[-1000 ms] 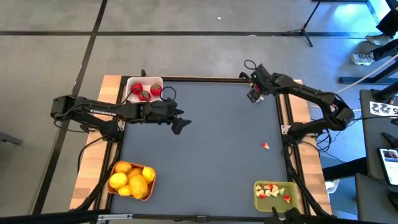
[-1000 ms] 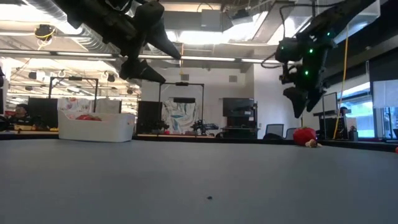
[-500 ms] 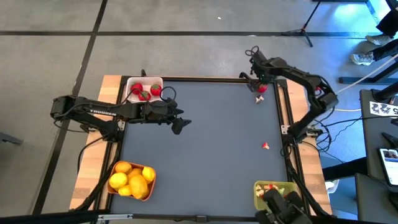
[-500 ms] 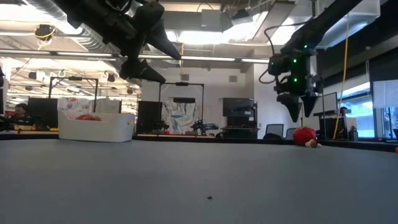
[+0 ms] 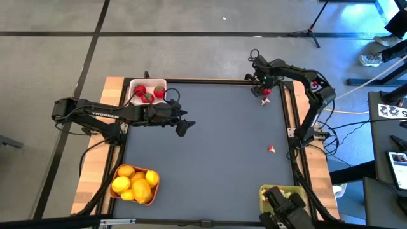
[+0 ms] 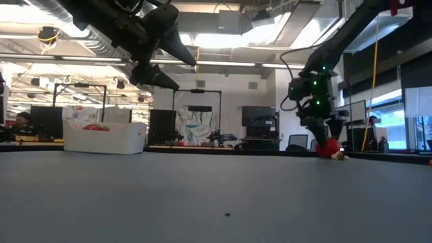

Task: Sort produce into baskets
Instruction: Put the red tomato into the white bin

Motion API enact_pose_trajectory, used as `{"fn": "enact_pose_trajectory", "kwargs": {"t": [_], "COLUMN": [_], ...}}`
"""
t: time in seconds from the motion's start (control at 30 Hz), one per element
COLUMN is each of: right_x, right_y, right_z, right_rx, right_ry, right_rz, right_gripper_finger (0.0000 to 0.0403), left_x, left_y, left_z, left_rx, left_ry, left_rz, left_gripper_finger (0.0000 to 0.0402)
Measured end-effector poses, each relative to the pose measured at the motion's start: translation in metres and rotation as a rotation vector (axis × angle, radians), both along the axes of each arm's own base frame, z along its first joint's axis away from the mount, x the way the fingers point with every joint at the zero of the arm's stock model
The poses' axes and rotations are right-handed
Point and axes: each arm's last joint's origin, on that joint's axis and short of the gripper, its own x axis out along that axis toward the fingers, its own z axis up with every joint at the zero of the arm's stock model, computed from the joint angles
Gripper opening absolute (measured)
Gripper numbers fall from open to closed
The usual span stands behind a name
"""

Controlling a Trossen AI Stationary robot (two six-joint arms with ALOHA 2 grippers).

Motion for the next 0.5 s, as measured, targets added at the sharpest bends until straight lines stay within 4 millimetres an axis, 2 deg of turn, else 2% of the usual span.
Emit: {"fn": "enact_pose_trajectory", "kwargs": {"t": [0.13,0.23,0.5], "right_x": [0.001,0.002,0.000], "right_y": [-0.003,-0.003,0.001], "right_z": [-0.013,-0.013,-0.006], "right_rx": [0.029,0.032,0.036], "right_ry": [0.041,0.034,0.051], "right_rz": [0.012,0.026,0.060], "right_gripper_finger": [0.0346,0.0338,0.0262], "left_x": [0.000,0.000,0.000], "left_y": [0.000,0.000,0.000], "left_z": [0.000,0.000,0.000], "left_rx": [-0.001,-0.003,-0.006], "left_ry": [-0.001,-0.001,-0.003], "left_rz": [0.002,0.004,0.007], "left_gripper_finger": [0.0384,0.0384,0.0384]}}
